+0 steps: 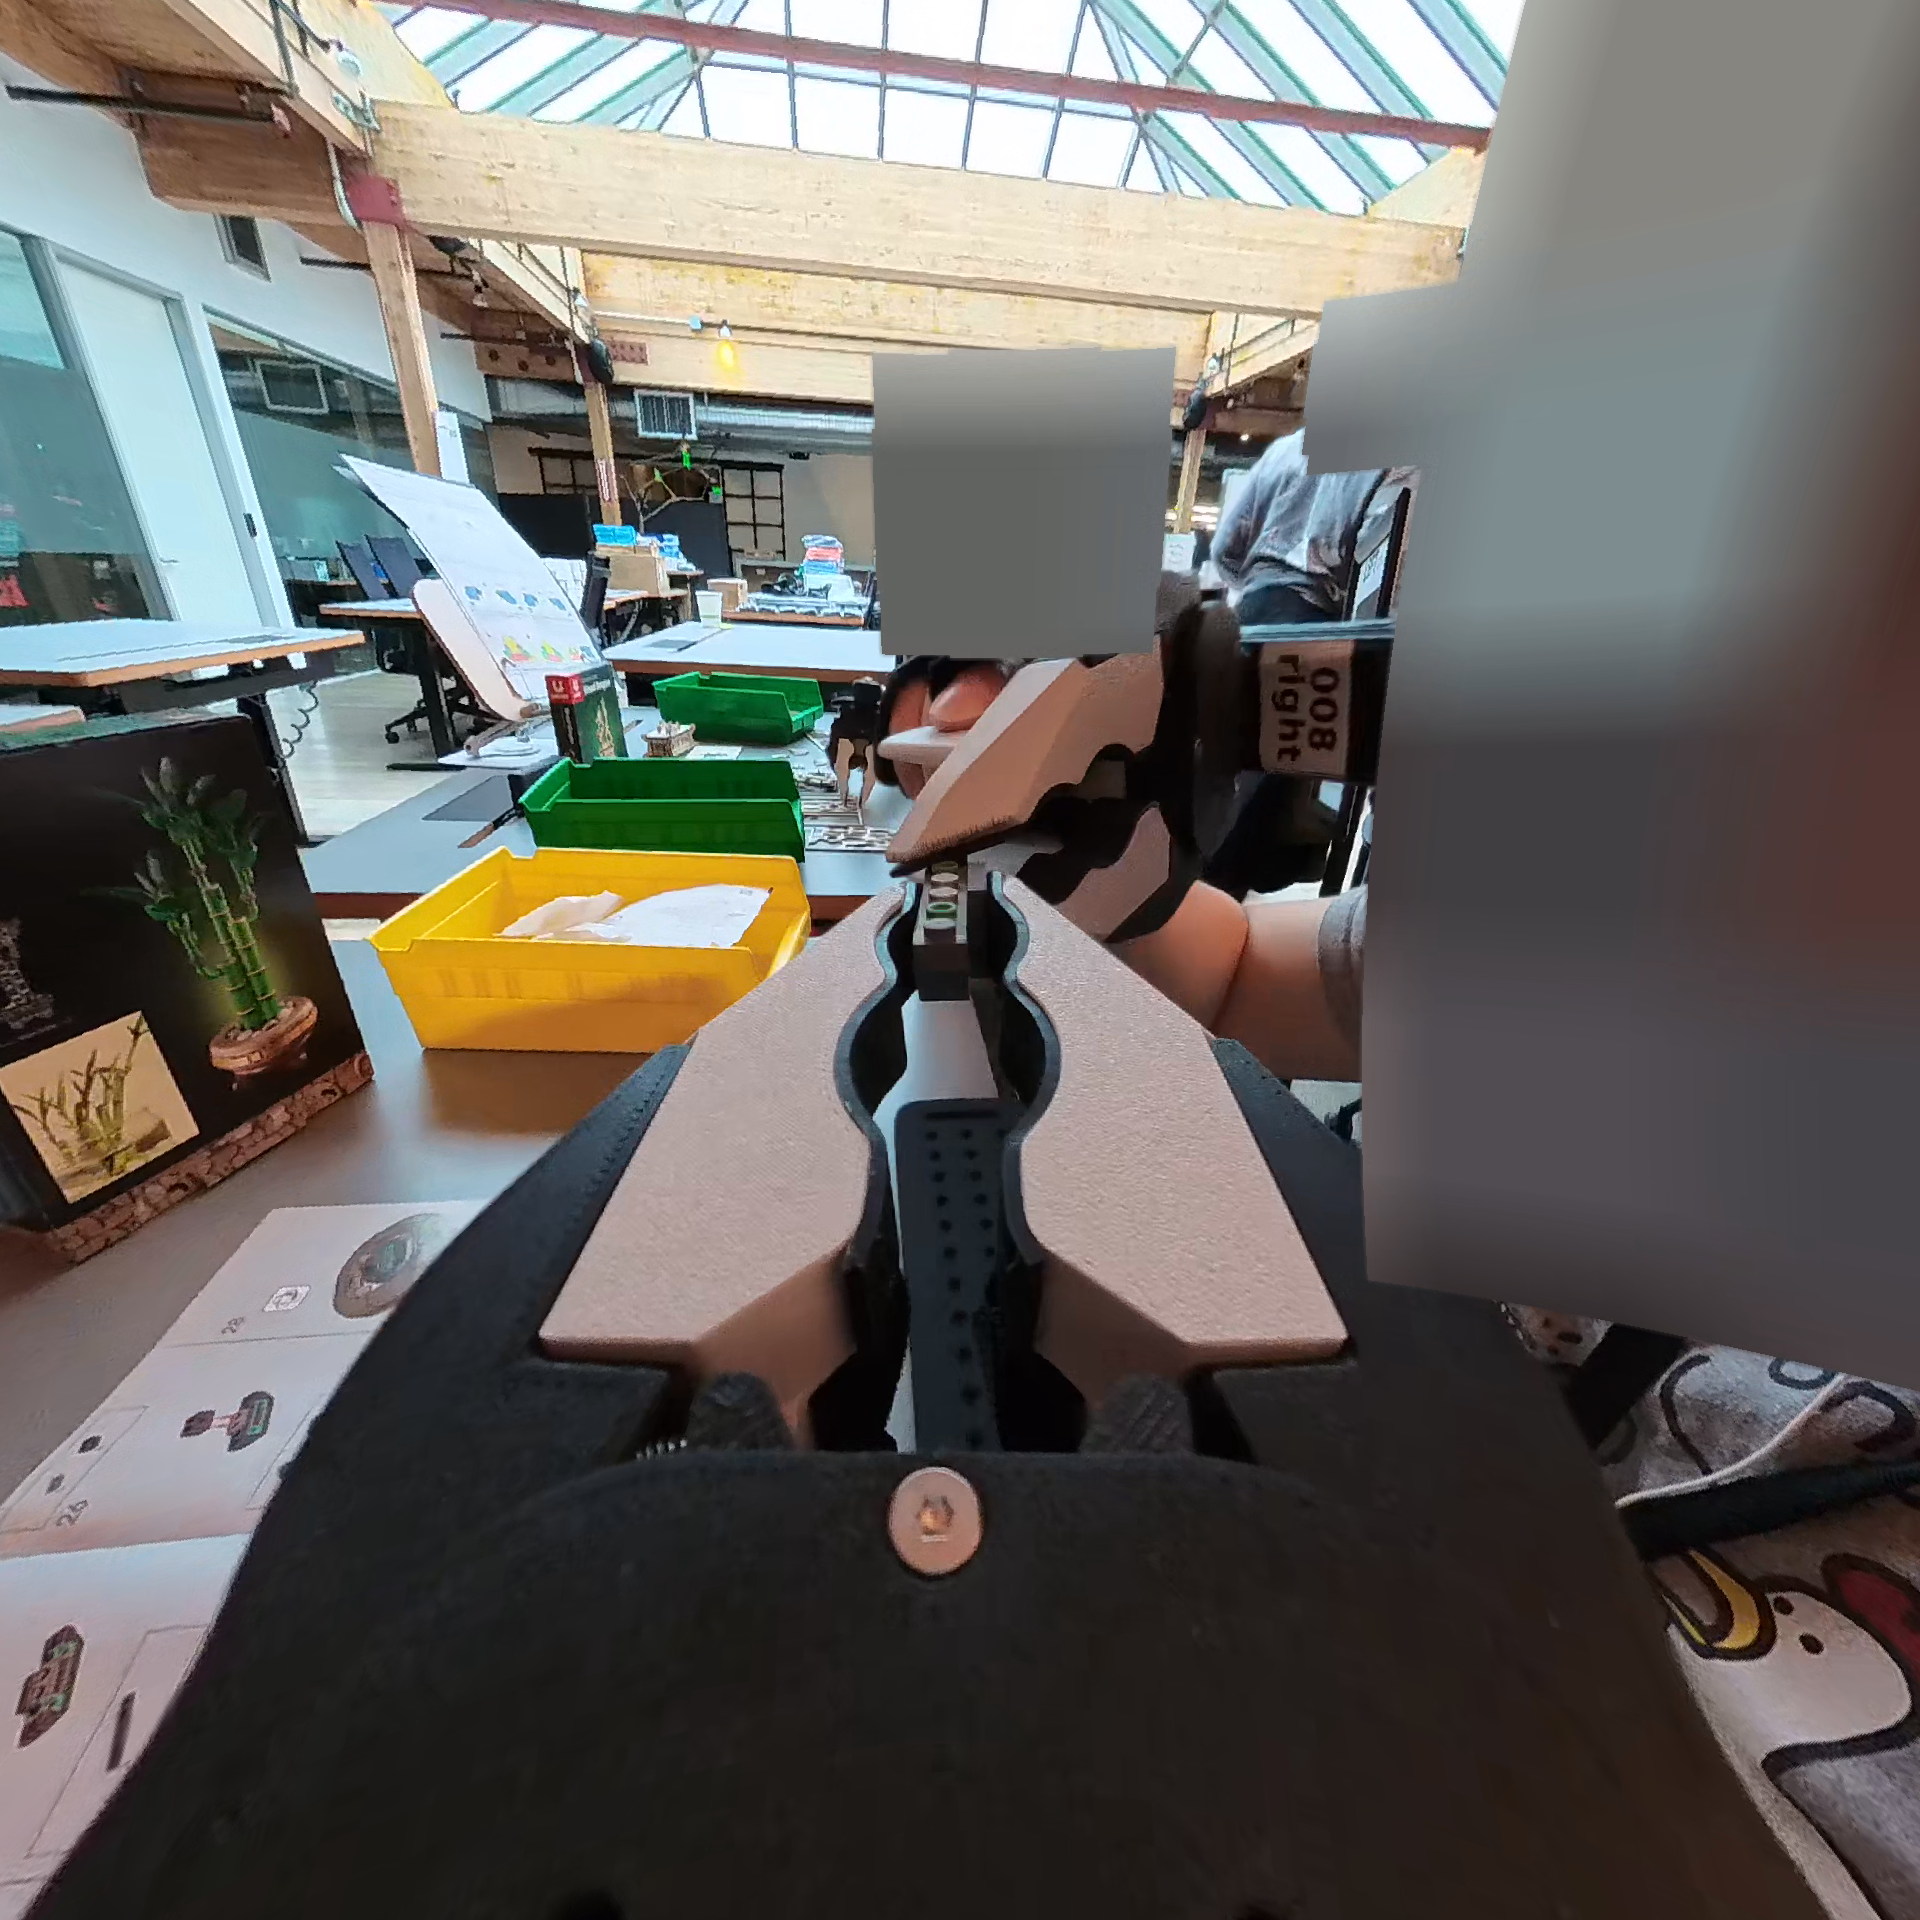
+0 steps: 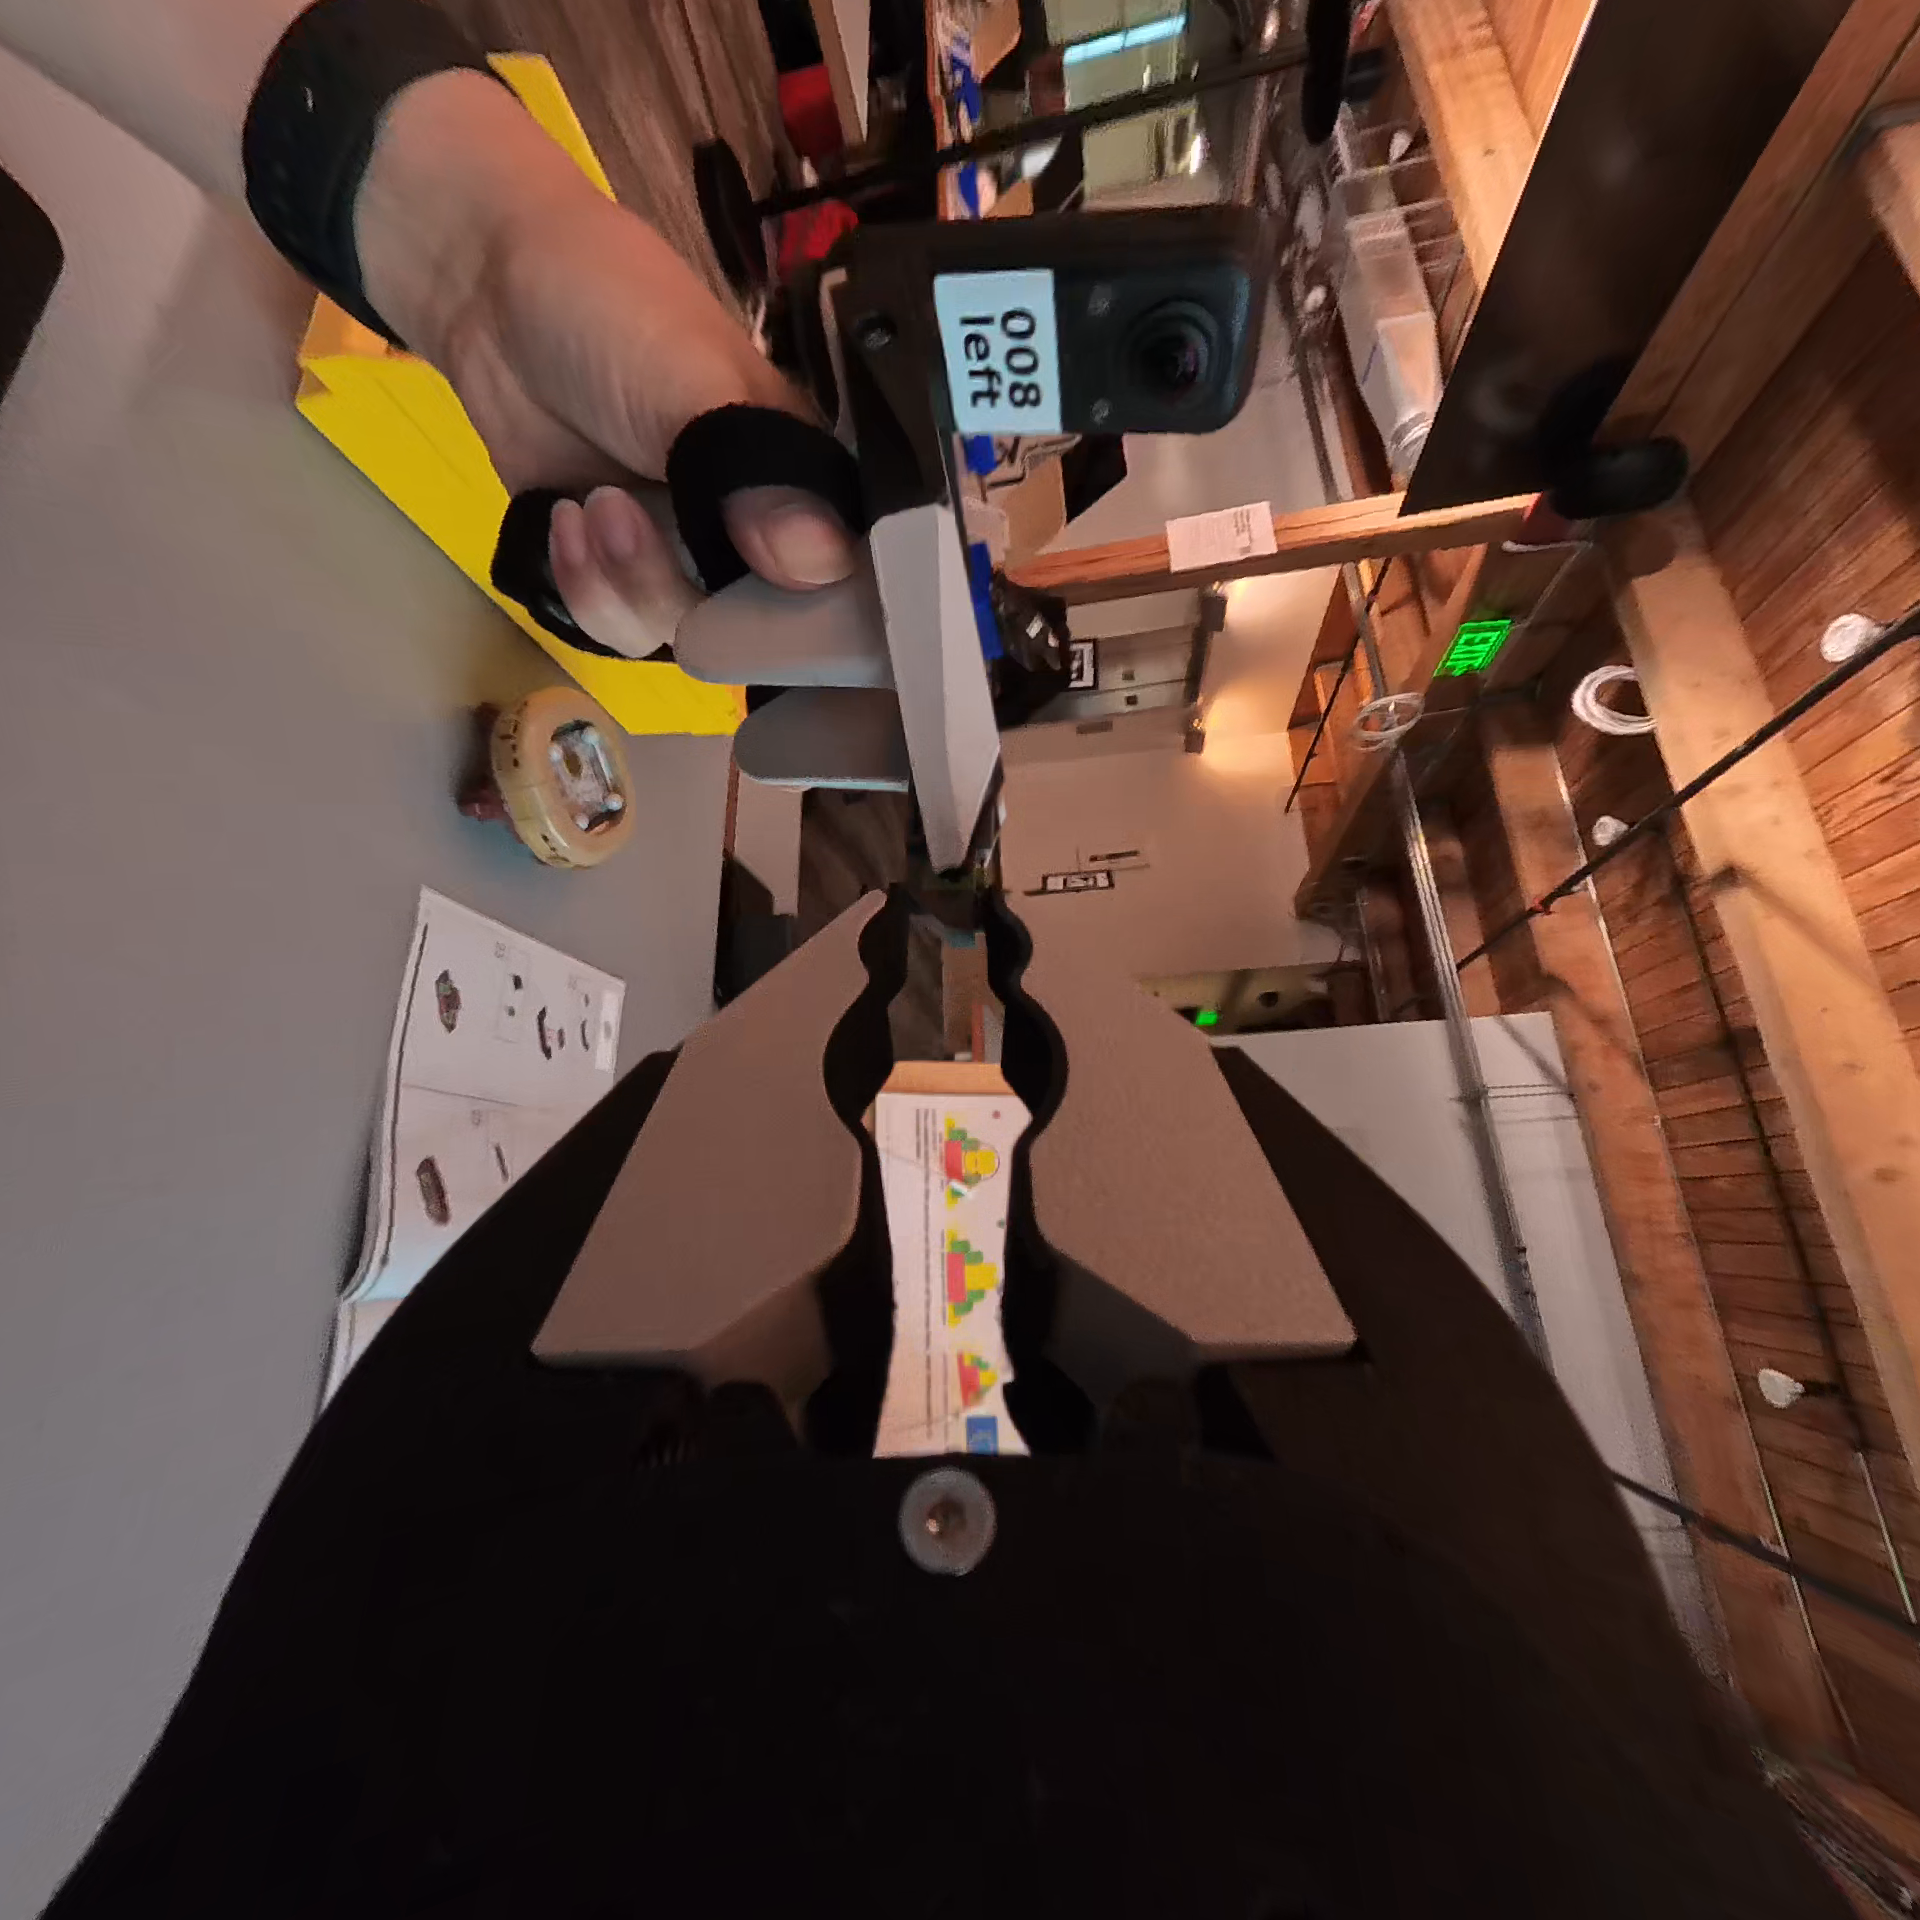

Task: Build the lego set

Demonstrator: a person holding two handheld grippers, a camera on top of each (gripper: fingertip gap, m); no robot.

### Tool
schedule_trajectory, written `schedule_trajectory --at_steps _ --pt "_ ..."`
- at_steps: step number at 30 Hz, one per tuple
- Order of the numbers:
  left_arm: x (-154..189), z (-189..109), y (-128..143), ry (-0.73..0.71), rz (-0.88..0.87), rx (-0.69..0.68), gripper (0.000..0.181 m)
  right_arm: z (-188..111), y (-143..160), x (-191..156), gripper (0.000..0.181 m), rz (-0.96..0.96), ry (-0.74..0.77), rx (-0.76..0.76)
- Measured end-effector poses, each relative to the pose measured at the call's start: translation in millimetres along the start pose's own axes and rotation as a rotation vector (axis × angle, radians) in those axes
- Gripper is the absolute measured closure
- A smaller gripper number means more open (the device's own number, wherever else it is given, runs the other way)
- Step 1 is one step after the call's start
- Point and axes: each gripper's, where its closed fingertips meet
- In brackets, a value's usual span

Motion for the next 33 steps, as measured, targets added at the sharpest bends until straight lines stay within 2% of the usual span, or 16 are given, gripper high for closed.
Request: schedule_trajectory --at_steps 1,2,4,6,9,13,16,18,20,22,25,29,33 --pt "-1.3 -0.2 -1.2 -0.004 0.0 0.004 0.172 1.5 -0.1 3.5 0.163 -0.004 0.03 0.015" --pt "-3.3 -0.6 -2.3 -0.014 0.009 0.006 0.172 3.9 1.8 10.6 0.151 0.003 0.085 0.006" --pt "-7.5 -3.0 -6.6 -0.033 0.026 0.031 0.172 7.9 12.7 4.4 0.147 0.04 0.059 -0.057" --pt "-11.1 -7.7 -11.4 -0.04 0.016 0.069 0.172 7.0 14.7 -2.1 0.148 0.128 0.049 -0.026" --pt "-14.7 -14.9 -10.1 -0.063 0.078 0.097 0.172 1.8 19.6 -10.2 0.146 0.452 0.0 0.071" --pt "-17.3 -14.7 14.6 -0.117 0.207 0.024 0.172 -7.9 5.8 -26.3 0.149 1.005 -0.246 0.394" --pt "-14.0 -10.1 28.8 -0.113 0.209 -0.003 0.172 0.1 19.8 -34.0 0.158 1.225 -0.288 0.444" --pt "-14.2 -8.0 35.0 -0.105 0.171 -0.016 0.172 -1.0 20.6 -35.5 0.167 1.291 -0.304 0.508" --pt "-14.6 -6.4 39.6 -0.085 0.11 -0.022 0.172 -2.7 19.3 -37.7 0.167 1.352 -0.343 0.549" --pt "-17.3 -5.2 43.1 -0.072 0.041 -0.024 0.172 -2.1 17.4 -44.3 0.166 1.389 -0.402 0.551" --pt "-19.6 -2.9 47.9 -0.044 -0.038 -0.032 0.172 2.5 23.6 -49.9 0.174 1.421 -0.393 0.523" --pt "-25.1 0.0 54.6 -0.024 -0.135 -0.051 0.172 3.6 29.0 -53.9 0.175 1.523 -0.403 0.541" --pt "-30.5 1.8 59.4 -0.034 -0.149 -0.057 0.172 4.9 36.1 -58.9 0.176 1.664 -0.415 0.56"
Point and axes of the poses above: each gripper's, where its closed fingertips meet, z out along the fingers, y out of its underside, x = y × z across the jaws, and after that the axes turned 2 degrees about -z, right-handed
